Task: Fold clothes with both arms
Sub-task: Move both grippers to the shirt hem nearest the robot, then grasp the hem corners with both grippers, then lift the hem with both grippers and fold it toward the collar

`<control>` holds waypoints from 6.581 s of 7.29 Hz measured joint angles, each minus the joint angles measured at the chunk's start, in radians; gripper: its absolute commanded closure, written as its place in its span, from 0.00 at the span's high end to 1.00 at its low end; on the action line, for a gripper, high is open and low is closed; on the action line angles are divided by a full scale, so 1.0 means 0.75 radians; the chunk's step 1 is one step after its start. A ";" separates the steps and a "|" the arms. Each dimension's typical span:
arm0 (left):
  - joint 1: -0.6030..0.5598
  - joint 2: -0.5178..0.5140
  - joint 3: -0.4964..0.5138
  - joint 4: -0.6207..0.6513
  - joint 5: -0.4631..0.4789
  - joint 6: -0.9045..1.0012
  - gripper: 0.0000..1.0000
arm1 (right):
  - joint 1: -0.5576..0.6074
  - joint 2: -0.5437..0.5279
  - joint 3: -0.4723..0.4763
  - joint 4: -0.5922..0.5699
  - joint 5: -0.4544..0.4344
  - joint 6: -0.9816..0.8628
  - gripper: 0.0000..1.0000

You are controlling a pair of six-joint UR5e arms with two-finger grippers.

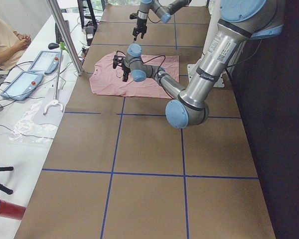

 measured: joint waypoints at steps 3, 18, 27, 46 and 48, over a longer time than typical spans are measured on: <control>0.000 0.141 -0.151 0.001 -0.090 -0.055 0.76 | -0.486 -0.186 0.295 -0.208 -0.384 0.286 0.79; 0.045 0.145 -0.137 -0.001 -0.032 -0.087 0.76 | -0.845 -0.261 0.275 -0.347 -0.546 0.696 0.00; 0.476 0.242 -0.496 0.415 0.266 -0.530 0.75 | -0.839 -0.256 0.332 -0.348 -0.544 0.693 0.00; 0.803 0.395 -0.583 0.627 0.409 -0.736 0.00 | -0.828 -0.265 0.343 -0.362 -0.542 0.672 0.00; 0.828 0.389 -0.683 0.737 0.406 -0.776 0.00 | -0.830 -0.278 0.389 -0.363 -0.542 0.672 0.00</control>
